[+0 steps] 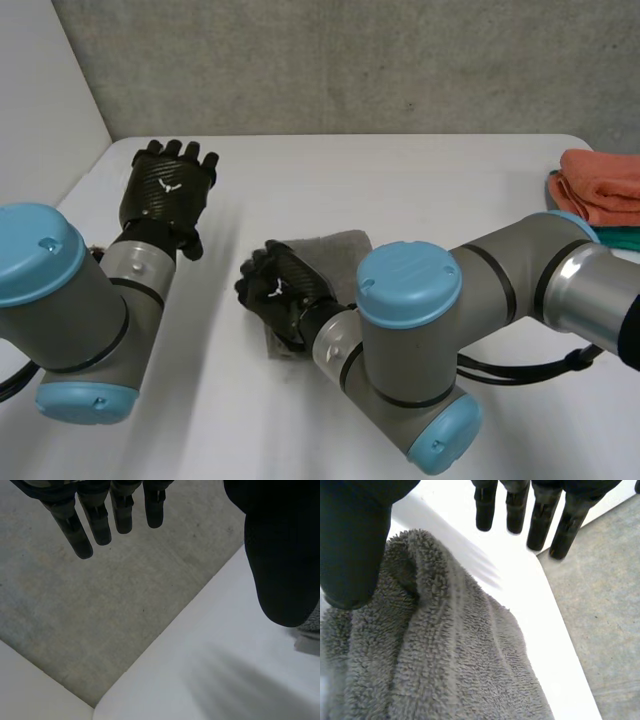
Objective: Fold the laundry.
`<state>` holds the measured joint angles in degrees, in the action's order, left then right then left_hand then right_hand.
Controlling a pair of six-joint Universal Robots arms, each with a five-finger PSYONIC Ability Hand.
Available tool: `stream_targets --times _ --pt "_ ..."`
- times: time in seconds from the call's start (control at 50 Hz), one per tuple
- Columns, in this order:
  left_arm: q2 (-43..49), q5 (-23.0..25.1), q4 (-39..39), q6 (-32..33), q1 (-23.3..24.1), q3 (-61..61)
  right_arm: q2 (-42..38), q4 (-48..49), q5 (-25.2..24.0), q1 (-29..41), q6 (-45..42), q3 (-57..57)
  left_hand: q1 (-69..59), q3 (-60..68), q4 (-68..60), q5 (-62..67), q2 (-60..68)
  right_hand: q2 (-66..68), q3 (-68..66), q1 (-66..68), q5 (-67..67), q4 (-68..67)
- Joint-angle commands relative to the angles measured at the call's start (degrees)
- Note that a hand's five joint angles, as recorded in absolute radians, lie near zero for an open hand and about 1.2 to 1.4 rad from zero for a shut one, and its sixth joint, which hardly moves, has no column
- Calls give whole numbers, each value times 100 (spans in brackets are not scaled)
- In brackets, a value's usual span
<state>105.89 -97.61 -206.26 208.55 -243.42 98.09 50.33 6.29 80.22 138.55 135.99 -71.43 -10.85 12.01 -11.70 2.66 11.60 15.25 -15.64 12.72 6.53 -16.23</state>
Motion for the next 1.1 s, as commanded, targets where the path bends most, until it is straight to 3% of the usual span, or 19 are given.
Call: stream_targets --times 0.02,0.04,0.12,0.24,0.36,0.42,0.48,0.52,0.6,0.82,0.94,1.04,1.1 --pt "28 128 208 -394 180 -255 529 -119 354 -635 1787 -248 85 -201 170 -266 -160 -525 564 -272 -653 623" --pt "72 190 287 -490 302 -342 783 -154 301 -924 2512 -397 85 -201 170 -266 -160 -525 564 -272 -653 623" --pt "212 391 550 -867 619 -649 1276 -207 108 -1426 3895 -626 85 -201 170 -266 -160 -525 564 -272 -653 623" --pt "669 840 1060 -1641 1024 -1212 1383 -716 -174 -1963 4699 -671 30 -146 115 -211 -105 -525 564 -272 -653 623" --pt "1555 1025 1666 -2134 1130 -2037 1058 -963 -209 -2104 4673 -477 -87 -29 -3 -94 13 -525 564 -272 -653 623" --pt "1873 876 2000 -2160 1112 -2293 769 -1024 -165 -2095 4682 -189 -138 22 -54 -43 63 -525 564 -272 -653 623" --pt "2146 420 2387 -2117 1104 -2461 548 -1094 -165 -2095 4673 23 -138 22 -54 -43 63 -525 564 -272 -653 623" --pt "2199 61 2511 -2073 1060 -2452 329 -1191 -191 -2095 4594 190 -138 22 -54 -43 63 -525 564 -272 -653 623" --pt "2217 -214 2555 -2011 937 -2330 39 -1384 -191 -1964 4313 472 -121 5 -37 -60 47 -525 564 -272 -653 623" --pt "2164 -197 2555 -1476 945 -1951 -709 -1525 10 -1542 3277 920 -37 -79 47 -144 -38 -525 564 -272 -653 623" --pt "2120 -197 2546 -1238 937 -1978 -639 -1525 318 -1551 3047 894 -37 -79 47 -144 -38 -525 564 -272 -653 623" --pt "1717 -162 2546 -1027 919 -2039 -87 -1473 468 -1568 3038 693 -37 -79 47 -144 -38 -525 564 -272 -653 623" --pt "1304 136 2529 -930 910 -2057 257 -1368 477 -1568 3030 464 -20 -96 64 -161 -54 -525 564 -272 -653 623"
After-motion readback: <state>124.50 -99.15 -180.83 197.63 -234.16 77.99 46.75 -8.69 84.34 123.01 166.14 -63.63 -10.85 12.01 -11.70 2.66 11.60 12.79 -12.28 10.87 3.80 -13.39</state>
